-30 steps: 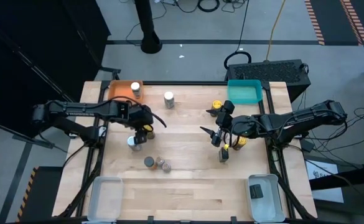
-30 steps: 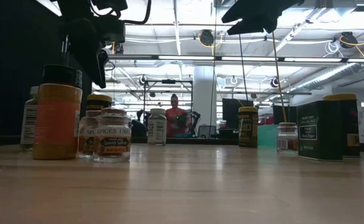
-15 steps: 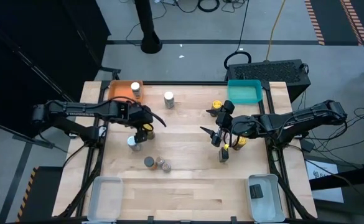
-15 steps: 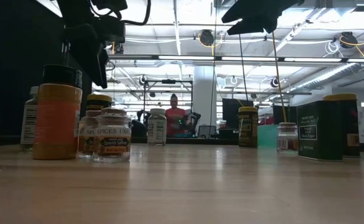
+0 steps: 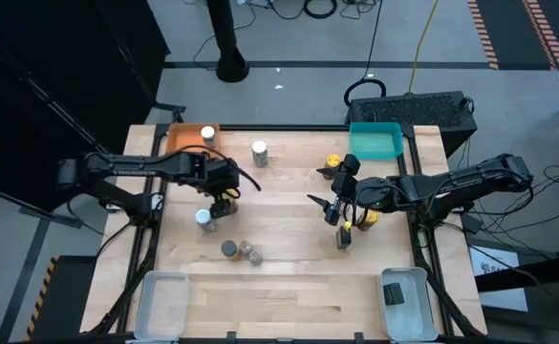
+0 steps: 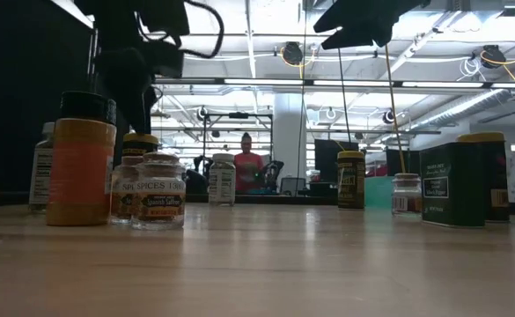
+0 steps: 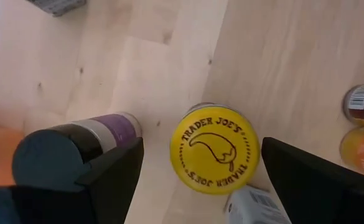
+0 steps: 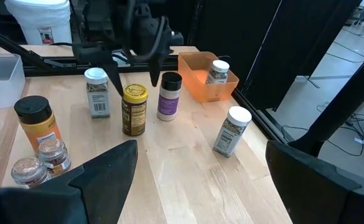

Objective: Sort spices by type
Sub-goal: Put the bottom left yellow seasoning bottle into the transparent bin

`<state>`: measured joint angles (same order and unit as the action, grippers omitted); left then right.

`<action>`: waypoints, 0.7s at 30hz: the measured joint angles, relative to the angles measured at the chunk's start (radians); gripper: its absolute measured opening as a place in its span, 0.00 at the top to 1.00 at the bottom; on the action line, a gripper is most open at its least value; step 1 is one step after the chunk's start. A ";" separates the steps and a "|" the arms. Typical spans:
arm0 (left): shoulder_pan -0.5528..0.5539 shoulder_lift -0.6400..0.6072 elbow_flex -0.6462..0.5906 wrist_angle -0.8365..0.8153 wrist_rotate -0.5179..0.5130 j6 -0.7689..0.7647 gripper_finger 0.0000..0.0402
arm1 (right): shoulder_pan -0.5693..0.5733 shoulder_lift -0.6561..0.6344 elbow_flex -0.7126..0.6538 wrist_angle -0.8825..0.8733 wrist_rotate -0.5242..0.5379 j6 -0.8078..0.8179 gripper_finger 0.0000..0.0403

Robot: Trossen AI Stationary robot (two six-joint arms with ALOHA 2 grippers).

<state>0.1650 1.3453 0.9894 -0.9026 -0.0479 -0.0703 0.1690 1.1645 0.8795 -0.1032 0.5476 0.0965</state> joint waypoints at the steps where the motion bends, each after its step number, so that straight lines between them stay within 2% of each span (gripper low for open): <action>1: 0.001 0.009 0.000 0.003 0.007 0.003 0.17 | 0.000 0.000 0.000 0.000 0.000 0.000 0.16; 14: 0.002 0.093 0.000 0.025 0.019 0.053 0.19 | 0.000 0.000 0.000 -0.004 0.000 -0.004 0.16; 17: -0.003 0.093 0.000 0.030 0.019 0.059 0.25 | 0.000 0.000 0.000 -0.004 0.000 -0.004 0.16; 21: -0.003 0.093 0.000 0.026 0.019 0.051 0.39 | 0.000 0.000 0.000 -0.004 0.000 -0.004 0.16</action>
<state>0.1623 1.4387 0.9894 -0.8768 -0.0292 -0.0193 0.1688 1.1645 0.8795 -0.1074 0.5476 0.0929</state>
